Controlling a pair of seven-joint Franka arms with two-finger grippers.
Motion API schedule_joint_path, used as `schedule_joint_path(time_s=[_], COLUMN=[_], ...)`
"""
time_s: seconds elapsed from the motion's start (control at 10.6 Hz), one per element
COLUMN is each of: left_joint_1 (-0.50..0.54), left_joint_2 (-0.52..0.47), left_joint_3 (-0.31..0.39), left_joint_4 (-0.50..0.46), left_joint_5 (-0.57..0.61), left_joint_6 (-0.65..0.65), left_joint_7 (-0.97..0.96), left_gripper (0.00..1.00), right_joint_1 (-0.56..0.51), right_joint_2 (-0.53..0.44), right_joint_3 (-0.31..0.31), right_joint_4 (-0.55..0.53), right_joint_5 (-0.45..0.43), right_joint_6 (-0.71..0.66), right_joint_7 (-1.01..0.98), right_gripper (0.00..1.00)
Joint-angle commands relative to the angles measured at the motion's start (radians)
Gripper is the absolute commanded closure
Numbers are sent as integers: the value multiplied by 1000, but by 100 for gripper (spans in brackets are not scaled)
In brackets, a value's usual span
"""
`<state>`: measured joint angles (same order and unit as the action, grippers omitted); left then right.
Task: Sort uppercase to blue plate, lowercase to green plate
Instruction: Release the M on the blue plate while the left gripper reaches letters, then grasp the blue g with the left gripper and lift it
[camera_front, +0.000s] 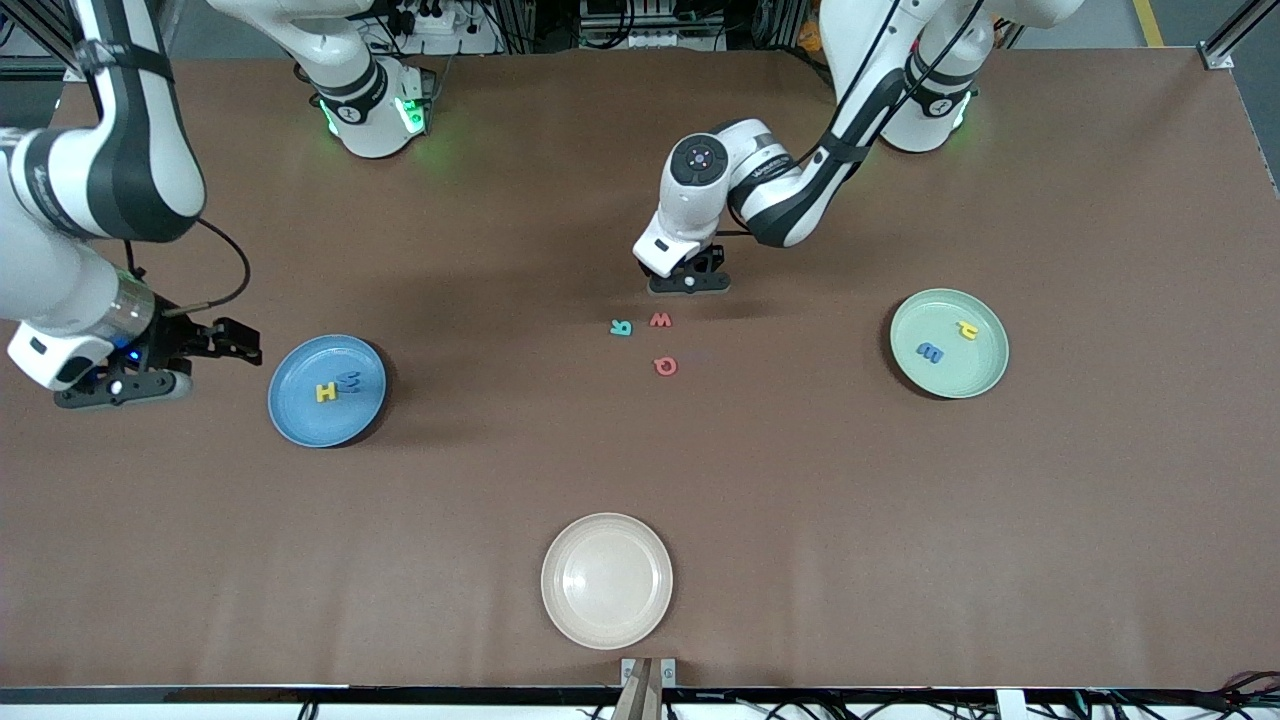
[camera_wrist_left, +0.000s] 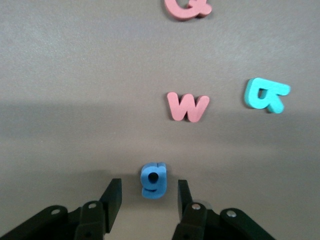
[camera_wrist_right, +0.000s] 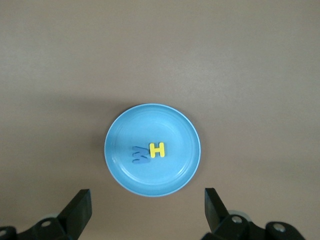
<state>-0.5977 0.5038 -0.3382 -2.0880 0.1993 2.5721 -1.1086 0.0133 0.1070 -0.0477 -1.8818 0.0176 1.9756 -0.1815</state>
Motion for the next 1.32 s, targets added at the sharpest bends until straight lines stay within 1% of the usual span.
schedule_joint_path(time_s=[0.0,0.19,0.38,0.47,0.56,0.66,0.85,1.03,1.22], left_joint_1=[-21,-21,-22,-27,-31,-33,-34,-34,-34], left_joint_2=[42,48,56,64,67,68,68,68,65], left_joint_3=[16,14,14,14,14,14,14,14,14], left_joint_4=[29,34,43,49,49,51,54,54,54], left_joint_5=[122,140,140,140,140,140,140,141,141], left_joint_6=[13,13,13,13,13,13,13,11,10], left_joint_7=[-95,-111,-112,-115,-117,-117,-122,-123,-116], left_gripper=[47,49,53,58,62,65,65,77,89], right_joint_1=[-3,-3,-3,0,1,2,14,23,45], right_joint_2=[-62,-84,-93,-93,-93,-93,-92,-89,-81], right_joint_3=[-1,-1,-1,-1,0,0,0,2,3], right_joint_4=[-22,-11,0,9,22,33,43,46,58], right_joint_5=[25,28,30,30,30,31,31,33,39], right_joint_6=[-12,-12,-12,-12,-14,-15,-24,-27,-27], right_joint_7=[-9,-10,-9,-9,-9,-7,-3,16,84], right_gripper=[0,0,0,0,2,3,3,2,2])
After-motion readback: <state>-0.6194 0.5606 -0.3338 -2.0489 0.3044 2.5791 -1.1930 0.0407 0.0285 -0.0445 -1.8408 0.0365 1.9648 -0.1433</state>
